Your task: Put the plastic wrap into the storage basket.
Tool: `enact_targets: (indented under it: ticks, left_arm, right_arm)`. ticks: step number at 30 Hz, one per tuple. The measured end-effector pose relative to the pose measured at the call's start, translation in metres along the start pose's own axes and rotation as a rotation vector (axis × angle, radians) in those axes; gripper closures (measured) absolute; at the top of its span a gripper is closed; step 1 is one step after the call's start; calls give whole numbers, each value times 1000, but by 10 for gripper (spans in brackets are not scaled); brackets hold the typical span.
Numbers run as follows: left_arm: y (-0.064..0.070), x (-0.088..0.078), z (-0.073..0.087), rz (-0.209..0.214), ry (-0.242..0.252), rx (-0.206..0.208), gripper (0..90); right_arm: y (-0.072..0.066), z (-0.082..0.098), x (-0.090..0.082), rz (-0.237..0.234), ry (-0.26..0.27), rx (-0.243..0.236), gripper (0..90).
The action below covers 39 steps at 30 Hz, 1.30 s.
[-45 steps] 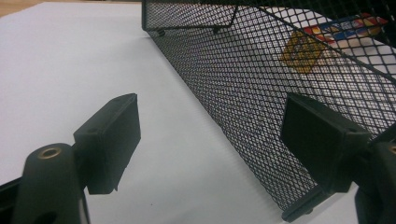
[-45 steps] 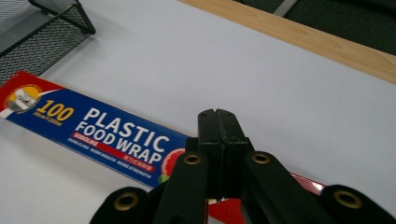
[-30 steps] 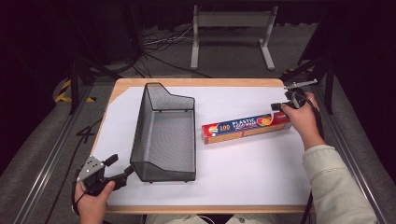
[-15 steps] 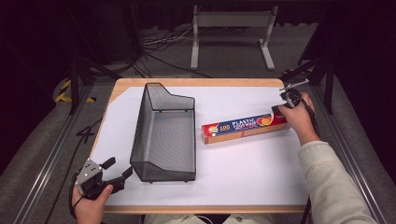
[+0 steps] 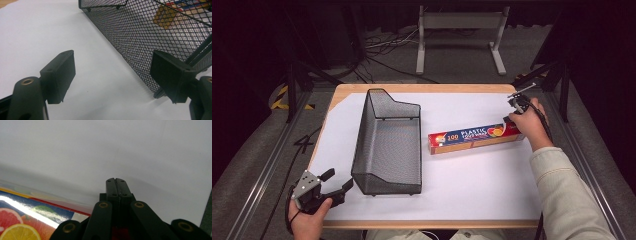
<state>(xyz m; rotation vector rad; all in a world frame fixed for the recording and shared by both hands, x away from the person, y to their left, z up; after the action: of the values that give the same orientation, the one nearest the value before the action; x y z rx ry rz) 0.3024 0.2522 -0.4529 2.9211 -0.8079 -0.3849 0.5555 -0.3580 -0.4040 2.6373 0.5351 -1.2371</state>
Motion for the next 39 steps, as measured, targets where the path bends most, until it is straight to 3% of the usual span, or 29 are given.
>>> enact_targets:
  ticks: [14,18,24,32,39]
  left_arm:
    - [-1,1,-4,-15,16,-14,205]
    - [-1,0,-4,-19,17,-14,205]
    - [-3,-4,-7,-41,43,-33,205]
    - [-4,-9,-5,-55,44,-37,204]
    - [0,-8,-6,-58,41,-11,204]
  right_arm:
    - [-8,27,-24,-100,-164,-52,900]
    - [-10,35,-30,-121,-172,-51,900]
    - [-17,49,-44,-169,-184,-91,900]
    - [-25,67,-58,-216,-169,-80,900]
    - [-39,85,-72,-247,-180,-117,900]
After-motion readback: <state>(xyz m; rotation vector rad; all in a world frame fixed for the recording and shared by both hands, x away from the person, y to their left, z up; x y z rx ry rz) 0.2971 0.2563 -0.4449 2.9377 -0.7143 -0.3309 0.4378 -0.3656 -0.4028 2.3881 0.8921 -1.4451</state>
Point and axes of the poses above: each handheld gripper's, and its own axes: x roughly forward along the jaws, z roughly out of its underside, y roughly to its right, the point moved 2 cm from there along x, roughly forward along the jaws, and after that the axes turned 12 degrees about y, right-handed, at the moved point
